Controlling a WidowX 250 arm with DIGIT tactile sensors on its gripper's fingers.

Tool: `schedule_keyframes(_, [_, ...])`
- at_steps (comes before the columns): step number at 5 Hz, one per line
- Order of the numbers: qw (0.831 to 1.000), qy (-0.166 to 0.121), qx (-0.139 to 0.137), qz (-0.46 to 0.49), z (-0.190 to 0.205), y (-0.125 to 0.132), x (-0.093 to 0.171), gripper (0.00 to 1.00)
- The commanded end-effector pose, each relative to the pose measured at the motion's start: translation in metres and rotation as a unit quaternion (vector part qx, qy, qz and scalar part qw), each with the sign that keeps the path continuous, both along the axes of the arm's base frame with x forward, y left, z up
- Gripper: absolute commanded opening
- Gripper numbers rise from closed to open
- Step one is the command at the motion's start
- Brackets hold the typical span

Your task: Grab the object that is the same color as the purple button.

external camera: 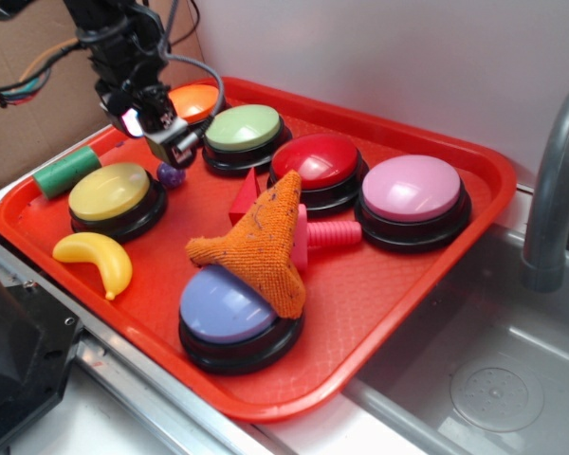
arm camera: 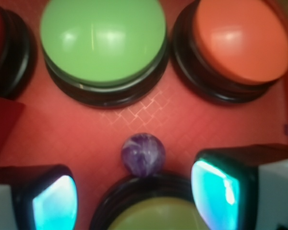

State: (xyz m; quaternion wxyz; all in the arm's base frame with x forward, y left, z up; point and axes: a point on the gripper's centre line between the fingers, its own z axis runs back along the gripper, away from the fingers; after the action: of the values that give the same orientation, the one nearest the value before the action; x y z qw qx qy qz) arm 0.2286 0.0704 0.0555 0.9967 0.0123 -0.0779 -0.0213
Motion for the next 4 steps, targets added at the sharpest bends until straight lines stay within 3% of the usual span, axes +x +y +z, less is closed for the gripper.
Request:
schedule_keyframes(1, [1.000,-0.013,-0.007,-0.011,-0.016,0.005,0.006,1.00])
schedule_keyframes(3, [1.000,-0.012,-0.025,-0.005,-0.035,0.006,0.005,1.00])
schedule_keyframes(4, [1.000,-0.017,-0.020,-0.001,-0.037,0.006,0.004,0.05])
